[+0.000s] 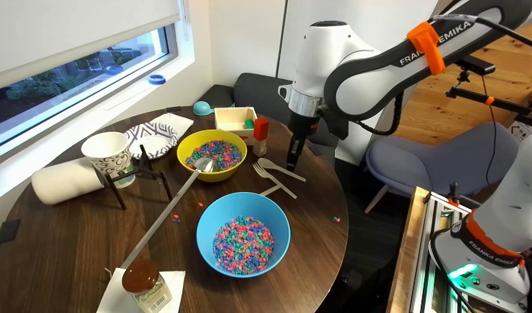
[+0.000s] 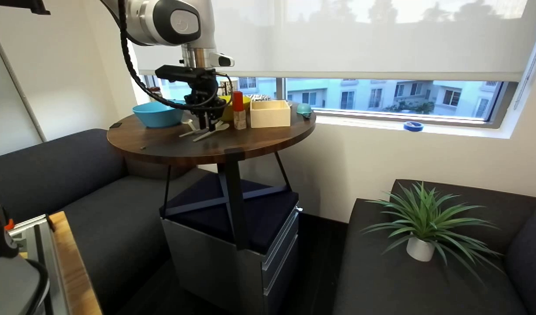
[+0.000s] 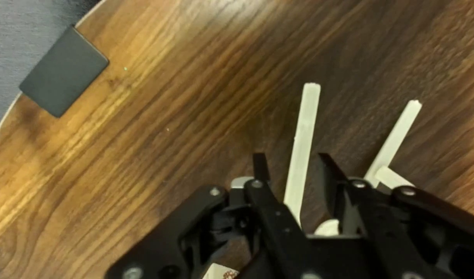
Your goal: Use the spoon to collect some content from the yellow bowl and put the content on the white plate
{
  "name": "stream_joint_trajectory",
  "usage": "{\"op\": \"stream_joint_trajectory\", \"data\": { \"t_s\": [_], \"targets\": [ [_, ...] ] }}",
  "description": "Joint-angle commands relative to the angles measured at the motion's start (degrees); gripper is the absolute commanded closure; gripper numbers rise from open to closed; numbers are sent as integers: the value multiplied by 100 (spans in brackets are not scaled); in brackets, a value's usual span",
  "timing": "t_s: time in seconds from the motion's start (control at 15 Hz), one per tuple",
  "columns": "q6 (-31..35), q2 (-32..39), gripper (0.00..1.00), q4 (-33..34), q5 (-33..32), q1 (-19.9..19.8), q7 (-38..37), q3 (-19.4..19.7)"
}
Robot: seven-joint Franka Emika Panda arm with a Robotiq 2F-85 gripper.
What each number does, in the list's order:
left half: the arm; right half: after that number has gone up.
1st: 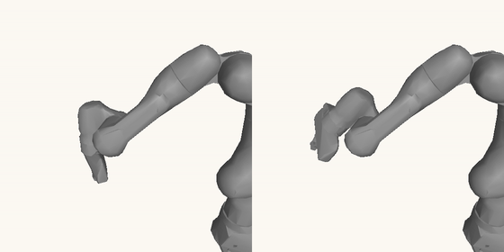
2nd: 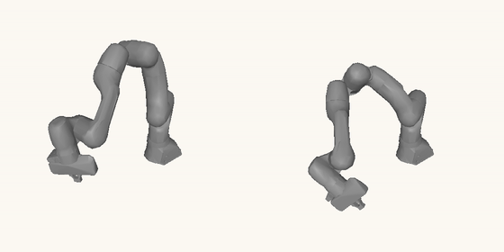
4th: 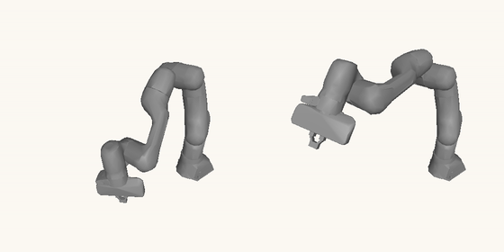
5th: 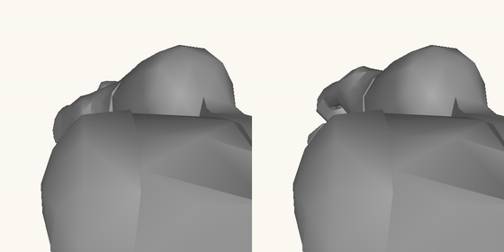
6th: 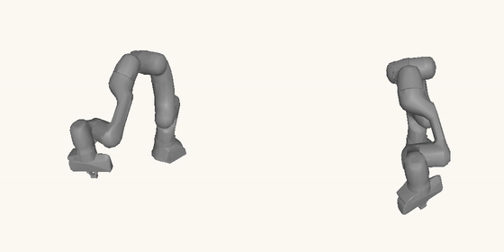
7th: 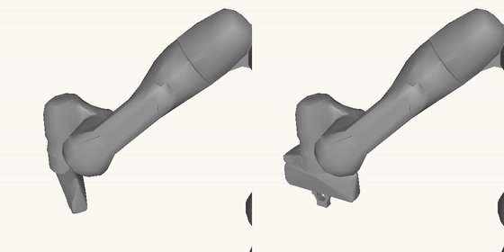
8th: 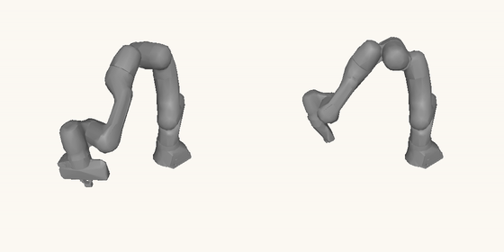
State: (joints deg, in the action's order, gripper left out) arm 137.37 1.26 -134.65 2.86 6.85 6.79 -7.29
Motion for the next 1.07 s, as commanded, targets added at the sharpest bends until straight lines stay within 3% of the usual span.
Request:
{"op": "stream_joint_trajectory", "data": {
  "t_s": [0.0,0.2,0.33,0.47,0.67,0.73,1.0],
  "targets": [
    [330,147,93,58,-275,94,-354,-71],
    [527,134,97,-47,-419,155,-620,-108],
    [618,117,86,-125,-537,199,-822,-126],
    [757,75,68,-226,-680,233,-1022,-144],
    [923,-19,56,-413,-1068,281,-1494,-155],
    [974,-54,59,-475,-1230,297,-1677,-151],
    [1187,-131,52,-665,-1695,307,-2242,-139]
  ]
}}
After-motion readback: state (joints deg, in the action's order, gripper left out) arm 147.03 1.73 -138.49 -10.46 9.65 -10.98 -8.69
